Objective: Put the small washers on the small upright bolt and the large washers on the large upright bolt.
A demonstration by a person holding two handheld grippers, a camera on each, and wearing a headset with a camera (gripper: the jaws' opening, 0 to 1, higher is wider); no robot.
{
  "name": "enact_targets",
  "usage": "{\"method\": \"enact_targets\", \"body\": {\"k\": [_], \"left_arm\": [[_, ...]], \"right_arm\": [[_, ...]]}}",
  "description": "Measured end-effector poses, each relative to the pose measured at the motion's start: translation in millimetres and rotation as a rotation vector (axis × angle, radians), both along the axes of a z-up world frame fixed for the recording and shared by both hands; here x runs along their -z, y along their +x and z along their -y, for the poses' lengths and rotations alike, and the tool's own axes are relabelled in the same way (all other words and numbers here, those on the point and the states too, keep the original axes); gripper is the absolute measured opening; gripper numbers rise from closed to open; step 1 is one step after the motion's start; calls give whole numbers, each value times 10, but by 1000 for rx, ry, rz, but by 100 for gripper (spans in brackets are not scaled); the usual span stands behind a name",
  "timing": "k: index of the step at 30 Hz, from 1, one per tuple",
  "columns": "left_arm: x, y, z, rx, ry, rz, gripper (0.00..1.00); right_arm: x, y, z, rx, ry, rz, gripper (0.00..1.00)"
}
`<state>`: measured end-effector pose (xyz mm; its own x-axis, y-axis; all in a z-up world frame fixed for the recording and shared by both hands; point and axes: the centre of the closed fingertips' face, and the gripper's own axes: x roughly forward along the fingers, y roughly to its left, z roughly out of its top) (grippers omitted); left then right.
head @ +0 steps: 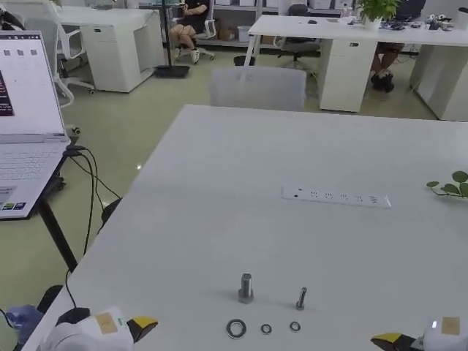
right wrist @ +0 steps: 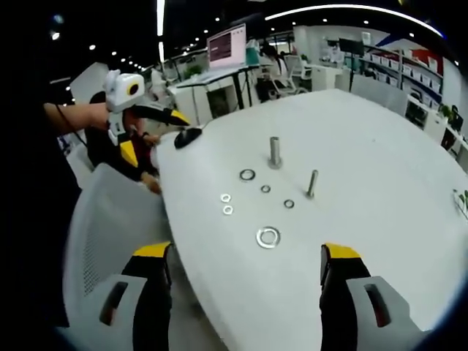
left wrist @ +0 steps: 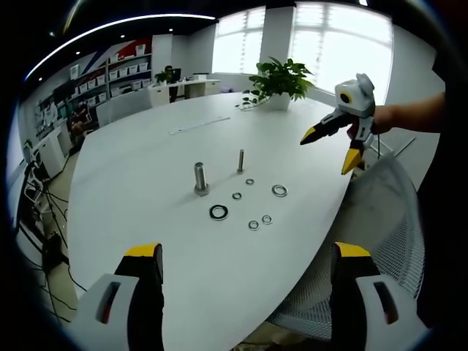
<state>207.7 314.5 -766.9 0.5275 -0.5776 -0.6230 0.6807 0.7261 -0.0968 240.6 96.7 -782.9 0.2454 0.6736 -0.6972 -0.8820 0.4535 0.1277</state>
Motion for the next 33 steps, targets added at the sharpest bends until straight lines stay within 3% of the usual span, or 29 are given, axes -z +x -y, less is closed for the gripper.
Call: {"method": "enact_targets", "body": {"k": [5, 10, 18, 24, 33], "left_arm": [[34, 36, -67, 11, 21, -5, 93], [58, 45, -50, 32, 15, -6, 93], [73, 86, -41, 39, 15, 6, 91], [93, 71, 4, 73, 35, 20, 90], [62, 90, 39, 88, 18, 30, 87]], "right_arm": [[44, 86, -62, -25, -45, 8, 84], [93, 147, -123, -69, -96, 18, 82], [232, 194, -133, -166, -212, 34, 74], [327, 264, -146, -214, -264, 35, 69], [454, 355, -224, -303, -328, 41, 60]]}}
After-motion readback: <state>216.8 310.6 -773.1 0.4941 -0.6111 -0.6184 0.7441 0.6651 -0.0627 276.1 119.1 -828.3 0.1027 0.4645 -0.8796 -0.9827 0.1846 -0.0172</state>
